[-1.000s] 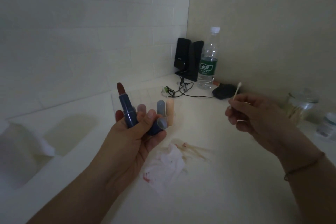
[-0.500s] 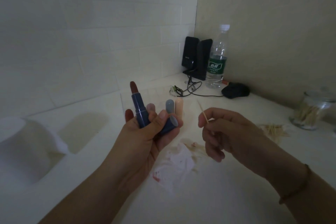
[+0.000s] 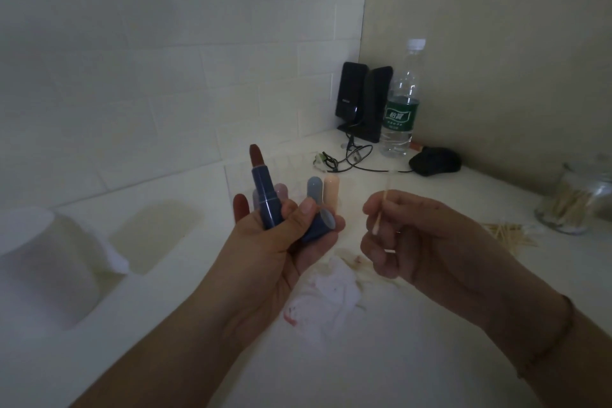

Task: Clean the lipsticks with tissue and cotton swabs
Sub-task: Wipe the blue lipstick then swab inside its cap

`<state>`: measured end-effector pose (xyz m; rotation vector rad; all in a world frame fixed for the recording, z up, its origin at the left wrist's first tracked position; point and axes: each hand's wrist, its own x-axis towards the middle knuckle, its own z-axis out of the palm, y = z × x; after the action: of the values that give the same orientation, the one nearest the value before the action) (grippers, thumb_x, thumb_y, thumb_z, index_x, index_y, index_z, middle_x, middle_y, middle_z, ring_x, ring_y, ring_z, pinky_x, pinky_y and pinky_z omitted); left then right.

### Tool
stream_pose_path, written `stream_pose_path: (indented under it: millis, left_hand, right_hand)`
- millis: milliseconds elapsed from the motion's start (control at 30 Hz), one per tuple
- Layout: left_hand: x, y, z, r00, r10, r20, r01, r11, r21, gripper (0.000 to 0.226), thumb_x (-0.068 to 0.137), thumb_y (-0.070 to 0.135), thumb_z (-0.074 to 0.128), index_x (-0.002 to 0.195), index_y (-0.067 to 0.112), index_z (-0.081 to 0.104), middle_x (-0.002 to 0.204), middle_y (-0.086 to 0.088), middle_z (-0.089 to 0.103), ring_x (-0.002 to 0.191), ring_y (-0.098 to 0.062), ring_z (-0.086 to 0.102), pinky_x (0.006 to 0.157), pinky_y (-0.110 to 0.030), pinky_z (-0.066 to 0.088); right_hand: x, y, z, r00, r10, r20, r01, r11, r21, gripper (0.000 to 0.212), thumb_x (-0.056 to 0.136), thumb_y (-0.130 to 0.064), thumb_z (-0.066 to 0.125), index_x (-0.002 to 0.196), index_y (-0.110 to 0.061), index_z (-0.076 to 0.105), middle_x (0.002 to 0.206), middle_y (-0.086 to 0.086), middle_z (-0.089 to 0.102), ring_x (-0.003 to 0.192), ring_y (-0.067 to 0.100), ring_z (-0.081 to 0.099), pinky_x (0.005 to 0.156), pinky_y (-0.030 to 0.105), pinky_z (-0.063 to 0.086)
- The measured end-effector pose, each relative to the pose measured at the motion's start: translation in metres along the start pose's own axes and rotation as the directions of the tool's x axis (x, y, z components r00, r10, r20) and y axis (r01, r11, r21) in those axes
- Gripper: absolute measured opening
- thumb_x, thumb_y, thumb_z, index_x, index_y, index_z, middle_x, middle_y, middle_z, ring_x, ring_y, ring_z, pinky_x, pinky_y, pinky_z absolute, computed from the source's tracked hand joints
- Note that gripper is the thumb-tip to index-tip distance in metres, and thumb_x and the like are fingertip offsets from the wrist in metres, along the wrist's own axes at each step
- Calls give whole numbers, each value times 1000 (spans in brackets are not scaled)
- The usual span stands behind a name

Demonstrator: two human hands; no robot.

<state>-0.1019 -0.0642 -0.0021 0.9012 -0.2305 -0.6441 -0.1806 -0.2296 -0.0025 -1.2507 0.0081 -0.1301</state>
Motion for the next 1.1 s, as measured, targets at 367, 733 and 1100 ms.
stream_pose_path:
  millis: [367, 733, 1100]
  left_hand:
    - [0, -1, -2, 998, 9, 56, -11, 1000, 27, 13, 73, 11, 61, 80, 8, 51, 80, -15, 69, 74, -18, 71, 61, -26, 60]
    - [2, 0, -8, 988, 111, 108, -134, 964, 231, 19, 74, 10, 63, 72, 11, 44, 77, -12, 68, 82, -20, 71, 67, -26, 59]
    - [3, -5, -12, 988, 141, 62, -153, 861, 485, 28, 66, 23, 69, 70, 10, 44, 85, -24, 65, 88, -27, 72, 77, -37, 59]
  right_hand:
    - [-7, -2, 12, 990, -137, -14, 116, 886, -448, 19, 90, 6, 50, 90, -4, 67, 74, 14, 72, 64, 22, 68, 49, 22, 47]
    - [-13, -2, 15, 932, -359, 56, 267, 572, -775, 15, 85, -7, 65, 88, -21, 65, 69, -9, 71, 56, 11, 66, 62, 14, 52]
    - [-11, 9, 18, 871, -473, 133, 259, 210, -943, 14, 78, -7, 75, 80, -18, 66, 50, -12, 52, 53, -3, 54, 52, -2, 34]
